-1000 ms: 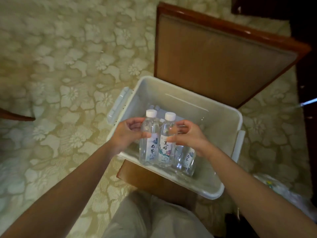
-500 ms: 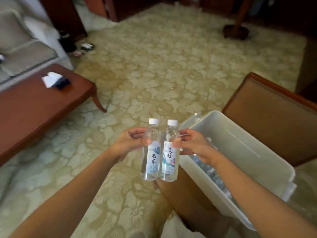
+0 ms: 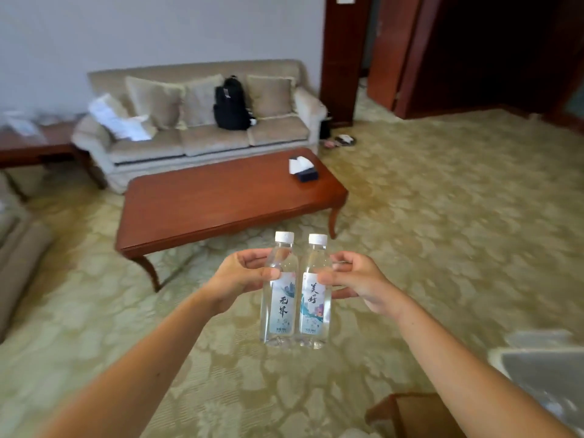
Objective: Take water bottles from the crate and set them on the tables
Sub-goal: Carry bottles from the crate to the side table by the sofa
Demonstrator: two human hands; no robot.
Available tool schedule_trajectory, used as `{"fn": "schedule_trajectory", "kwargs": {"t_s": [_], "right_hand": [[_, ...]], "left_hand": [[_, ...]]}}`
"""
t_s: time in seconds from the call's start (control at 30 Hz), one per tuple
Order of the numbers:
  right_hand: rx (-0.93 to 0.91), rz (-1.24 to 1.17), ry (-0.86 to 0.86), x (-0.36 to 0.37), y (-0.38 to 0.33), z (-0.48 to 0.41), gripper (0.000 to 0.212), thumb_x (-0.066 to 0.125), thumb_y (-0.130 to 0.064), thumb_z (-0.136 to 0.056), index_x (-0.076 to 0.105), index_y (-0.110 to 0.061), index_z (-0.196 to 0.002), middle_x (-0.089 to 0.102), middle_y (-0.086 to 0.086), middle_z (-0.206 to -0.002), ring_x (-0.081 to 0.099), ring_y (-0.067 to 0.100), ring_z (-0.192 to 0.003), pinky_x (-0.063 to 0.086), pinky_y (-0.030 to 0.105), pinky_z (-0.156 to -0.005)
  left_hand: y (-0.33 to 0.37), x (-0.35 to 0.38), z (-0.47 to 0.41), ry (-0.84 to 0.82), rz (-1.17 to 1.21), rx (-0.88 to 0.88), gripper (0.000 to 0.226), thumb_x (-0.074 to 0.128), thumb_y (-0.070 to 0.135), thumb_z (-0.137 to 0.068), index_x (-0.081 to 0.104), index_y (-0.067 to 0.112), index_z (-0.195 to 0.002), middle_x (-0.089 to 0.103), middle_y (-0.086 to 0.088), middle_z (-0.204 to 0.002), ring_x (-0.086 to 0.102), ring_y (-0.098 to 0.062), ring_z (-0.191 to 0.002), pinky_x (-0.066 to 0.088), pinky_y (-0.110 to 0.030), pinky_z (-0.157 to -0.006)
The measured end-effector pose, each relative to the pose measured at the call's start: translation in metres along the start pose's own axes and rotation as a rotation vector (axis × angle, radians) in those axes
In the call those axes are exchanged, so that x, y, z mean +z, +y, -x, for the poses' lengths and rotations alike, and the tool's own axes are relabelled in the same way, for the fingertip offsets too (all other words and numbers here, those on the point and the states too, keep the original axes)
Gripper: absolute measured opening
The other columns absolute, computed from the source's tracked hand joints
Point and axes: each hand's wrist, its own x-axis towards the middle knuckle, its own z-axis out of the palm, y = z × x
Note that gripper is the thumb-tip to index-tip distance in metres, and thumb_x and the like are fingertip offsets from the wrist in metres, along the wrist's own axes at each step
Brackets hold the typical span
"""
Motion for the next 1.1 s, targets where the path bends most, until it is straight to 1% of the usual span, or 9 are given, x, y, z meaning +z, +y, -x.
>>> {"fn": "schedule_trajectory", "kwargs": {"t_s": [0.03, 0.1, 0.17, 0.33, 0.43, 0.57, 0.73, 0.83, 1.1], "right_hand": [[-0.007, 0.017, -0.039, 0.017, -0.007, -0.009, 0.049, 0.085, -0.006, -0.071, 0.054, -0.023, -0.105, 0.069, -0.015, -0.071, 0.072, 0.015, -0.089, 0.061, 0.035, -0.068], [-0.009, 0.049, -0.103, 0.05, -0.02, -0.028, 0.048, 0.085, -0.006, -0.071, 0.056, -0.021, -0.107, 0.074, -0.007, -0.085, 0.074, 0.015, -0.087, 0.06, 0.032, -0.064], [-0.008, 0.086, -0.164, 0.083, -0.032, -0.047, 0.049, 0.085, -0.006, -0.071, 0.058, -0.016, -0.111, 0.076, 0.002, -0.098, 0.075, 0.016, -0.085, 0.059, 0.03, -0.061], [-0.023, 0.177, -0.324, 0.163, -0.052, -0.106, 0.045, 0.087, -0.01, -0.07, 0.062, -0.015, -0.108, 0.07, 0.012, -0.111, 0.074, 0.019, -0.086, 0.059, 0.029, -0.06], [-0.034, 0.215, -0.437, 0.212, -0.063, -0.148, 0.05, 0.089, -0.014, -0.065, 0.064, -0.013, -0.108, 0.07, 0.014, -0.112, 0.074, 0.021, -0.089, 0.059, 0.029, -0.059], [-0.048, 0.263, -0.592, 0.28, -0.084, -0.208, 0.07, 0.095, -0.024, -0.05, 0.064, -0.011, -0.112, 0.072, 0.012, -0.112, 0.074, 0.025, -0.094, 0.062, 0.034, -0.064], [-0.062, 0.268, -0.739, 0.362, -0.119, -0.283, 0.067, 0.09, -0.02, -0.055, 0.063, -0.007, -0.114, 0.077, 0.007, -0.1, 0.075, 0.028, -0.09, 0.063, 0.039, -0.069], [-0.069, 0.254, -0.809, 0.405, -0.135, -0.328, 0.062, 0.089, -0.014, -0.061, 0.062, -0.005, -0.117, 0.075, 0.011, -0.107, 0.075, 0.027, -0.09, 0.061, 0.035, -0.063], [-0.071, 0.313, -0.939, 0.511, -0.165, -0.42, 0.074, 0.091, -0.025, -0.052, 0.063, -0.007, -0.118, 0.075, 0.009, -0.107, 0.074, 0.027, -0.094, 0.061, 0.042, -0.074]], "left_hand": [[0.002, -0.017, 0.008, 0.039, 0.009, 0.007, 0.066, 0.09, 0.028, -0.05, 0.071, 0.023, -0.113, 0.072, 0.0, -0.118, 0.069, -0.024, -0.109, 0.051, -0.043, -0.098], [0.003, -0.05, 0.022, 0.113, 0.027, 0.022, 0.07, 0.09, 0.027, -0.052, 0.069, 0.019, -0.118, 0.071, -0.001, -0.121, 0.068, -0.026, -0.112, 0.05, -0.046, -0.101], [0.002, -0.08, 0.033, 0.196, 0.052, 0.037, 0.071, 0.09, 0.025, -0.051, 0.068, 0.016, -0.118, 0.072, -0.001, -0.12, 0.069, -0.027, -0.11, 0.053, -0.043, -0.098], [-0.005, -0.153, 0.054, 0.385, 0.11, 0.065, 0.069, 0.089, 0.018, -0.054, 0.066, 0.014, -0.119, 0.073, -0.005, -0.117, 0.068, -0.028, -0.11, 0.057, -0.037, -0.093], [-0.008, -0.199, 0.061, 0.485, 0.124, 0.08, 0.08, 0.089, 0.024, -0.051, 0.063, 0.01, -0.126, 0.071, -0.006, -0.12, 0.068, -0.028, -0.112, 0.056, -0.041, -0.095], [-0.004, -0.262, 0.06, 0.635, 0.14, 0.091, 0.08, 0.09, 0.028, -0.049, 0.064, 0.013, -0.123, 0.073, -0.005, -0.117, 0.069, -0.025, -0.109, 0.056, -0.04, -0.093], [0.015, -0.343, 0.046, 0.76, 0.143, 0.097, 0.079, 0.089, 0.028, -0.049, 0.065, 0.012, -0.122, 0.073, -0.004, -0.116, 0.069, -0.024, -0.109, 0.057, -0.037, -0.09], [0.027, -0.388, 0.033, 0.827, 0.124, 0.098, 0.081, 0.09, 0.029, -0.049, 0.064, 0.011, -0.124, 0.073, -0.004, -0.117, 0.069, -0.023, -0.11, 0.056, -0.041, -0.094], [0.038, -0.492, 0.012, 0.952, 0.16, 0.072, 0.067, 0.092, 0.018, -0.062, 0.064, 0.012, -0.123, 0.073, -0.003, -0.115, 0.069, -0.024, -0.109, 0.055, -0.041, -0.094]]}}
